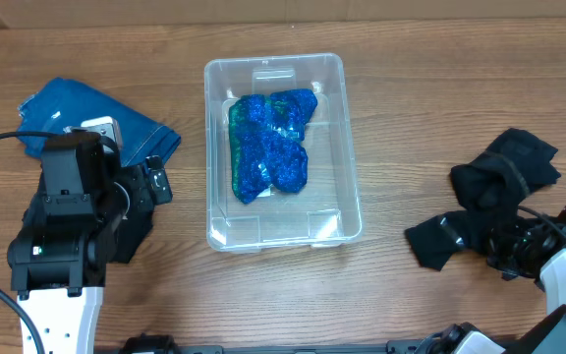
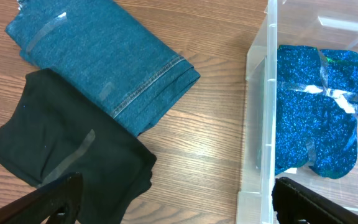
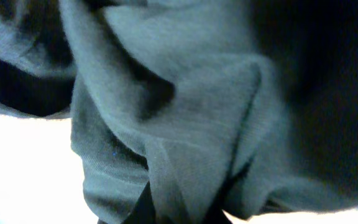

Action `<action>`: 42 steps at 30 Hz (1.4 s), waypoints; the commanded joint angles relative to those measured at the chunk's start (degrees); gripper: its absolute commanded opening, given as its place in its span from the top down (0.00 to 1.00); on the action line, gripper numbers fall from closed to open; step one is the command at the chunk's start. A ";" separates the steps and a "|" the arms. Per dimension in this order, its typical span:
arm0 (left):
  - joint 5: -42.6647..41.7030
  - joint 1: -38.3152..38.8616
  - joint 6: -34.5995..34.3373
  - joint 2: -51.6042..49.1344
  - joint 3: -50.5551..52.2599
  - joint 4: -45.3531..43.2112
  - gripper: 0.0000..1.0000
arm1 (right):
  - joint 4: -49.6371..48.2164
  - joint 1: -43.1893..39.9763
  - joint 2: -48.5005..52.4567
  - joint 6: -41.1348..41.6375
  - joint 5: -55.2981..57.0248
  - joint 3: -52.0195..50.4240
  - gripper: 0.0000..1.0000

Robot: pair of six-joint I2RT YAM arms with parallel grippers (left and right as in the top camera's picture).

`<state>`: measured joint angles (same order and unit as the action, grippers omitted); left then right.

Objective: Pack container
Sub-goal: 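Grasp the crumpled black garment on the right with the right gripper, then place the black garment in the bin beside the sparkly bundle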

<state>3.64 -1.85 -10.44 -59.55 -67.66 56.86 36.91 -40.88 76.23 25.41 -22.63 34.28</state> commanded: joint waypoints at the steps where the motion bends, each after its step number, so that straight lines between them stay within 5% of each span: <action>1: -0.55 0.26 -0.33 -0.35 -1.36 -0.15 0.00 | 2.51 0.35 -4.72 -5.86 -8.55 5.88 0.96; 8: -0.55 0.26 -0.35 -0.44 -1.36 -0.63 0.00 | 12.26 9.03 -16.13 -14.19 -9.27 21.94 0.96; 12: -0.55 0.26 -0.35 -0.44 -1.36 -0.72 0.00 | 13.81 22.38 -16.31 -21.11 -8.33 31.91 0.96; 16: -0.72 0.26 -1.01 -0.44 -1.36 -0.70 0.00 | 12.94 41.88 -12.52 -25.59 2.82 38.86 0.96; 23: -0.72 0.28 -1.01 -0.44 -1.36 -0.70 0.00 | 7.41 60.59 3.76 -29.99 10.29 44.52 0.96; 35: -0.72 0.26 -1.40 -0.44 -1.36 -0.48 0.00 | -7.82 63.69 25.35 -30.14 8.50 46.47 0.96; 36: -0.72 0.28 -1.40 -0.46 -1.36 -0.48 0.00 | -8.41 63.69 26.08 -30.14 9.01 46.47 0.37; 37: -0.72 0.26 -1.40 -0.44 -1.36 -0.48 0.00 | -8.81 63.69 26.14 -30.12 10.10 46.47 0.00; 42: -0.70 0.26 -1.40 -0.46 -1.36 -0.09 0.00 | -5.38 63.69 24.33 -29.73 12.57 52.37 0.00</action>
<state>3.62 -1.85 -10.83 -59.81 -67.66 56.66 30.48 22.63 102.89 -4.49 -11.64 81.12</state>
